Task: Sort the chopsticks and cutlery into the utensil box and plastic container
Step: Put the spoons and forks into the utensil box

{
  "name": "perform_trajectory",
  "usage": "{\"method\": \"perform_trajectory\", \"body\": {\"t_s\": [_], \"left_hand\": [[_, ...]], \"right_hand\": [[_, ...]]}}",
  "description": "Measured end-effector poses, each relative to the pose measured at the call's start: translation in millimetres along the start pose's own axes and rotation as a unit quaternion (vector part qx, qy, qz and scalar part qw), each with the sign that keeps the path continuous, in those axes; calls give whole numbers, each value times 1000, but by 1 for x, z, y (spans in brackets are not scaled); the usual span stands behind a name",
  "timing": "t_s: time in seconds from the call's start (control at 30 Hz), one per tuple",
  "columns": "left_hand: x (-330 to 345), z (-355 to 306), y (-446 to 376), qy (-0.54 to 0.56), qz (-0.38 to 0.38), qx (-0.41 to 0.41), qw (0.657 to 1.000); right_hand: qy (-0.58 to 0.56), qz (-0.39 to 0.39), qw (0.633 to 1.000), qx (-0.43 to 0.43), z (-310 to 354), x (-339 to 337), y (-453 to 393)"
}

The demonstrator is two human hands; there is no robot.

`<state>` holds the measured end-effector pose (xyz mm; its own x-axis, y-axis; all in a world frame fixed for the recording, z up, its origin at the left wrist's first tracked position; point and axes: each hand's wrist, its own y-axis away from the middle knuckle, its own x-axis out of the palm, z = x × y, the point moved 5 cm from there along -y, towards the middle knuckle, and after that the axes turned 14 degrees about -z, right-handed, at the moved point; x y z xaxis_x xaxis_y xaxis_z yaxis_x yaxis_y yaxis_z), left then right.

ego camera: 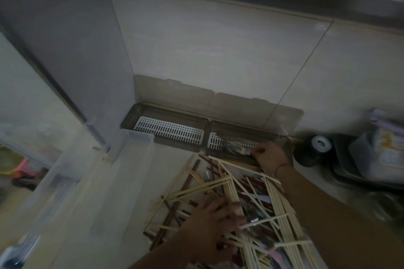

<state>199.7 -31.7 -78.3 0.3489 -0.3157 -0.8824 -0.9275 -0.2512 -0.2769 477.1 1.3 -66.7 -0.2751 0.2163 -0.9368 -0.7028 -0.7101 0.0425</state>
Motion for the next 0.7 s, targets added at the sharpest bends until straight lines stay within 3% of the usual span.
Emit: {"method": "perform_trajectory", "body": {"t_s": [0.1,0.17,0.23,0.3,0.4,0.53,0.7], "left_hand": [[-5,7,-1,-12,-44,-86,995],[-9,11,-3,-33,-58,-151,986],[-10,12,-5,-59,-56,-183,980],[-9,12,-7,-81,-48,-190,977],[-7,13,-7,-82,-49,-192,977],[-6,12,-4,-60,-79,-183,978],[-8,12,-4,-54,-99,-178,978]], "right_hand": [[-23,-23,999,-12,3,-8,7],[-31,-88,995,-27,12,-20,16],[-41,-188,977,-89,33,-37,31],[-71,-214,956,-187,62,-44,50],[-90,-120,949,-277,97,-31,72],[-21,29,960,-278,117,4,86],[72,76,961,-255,123,31,88]]}}
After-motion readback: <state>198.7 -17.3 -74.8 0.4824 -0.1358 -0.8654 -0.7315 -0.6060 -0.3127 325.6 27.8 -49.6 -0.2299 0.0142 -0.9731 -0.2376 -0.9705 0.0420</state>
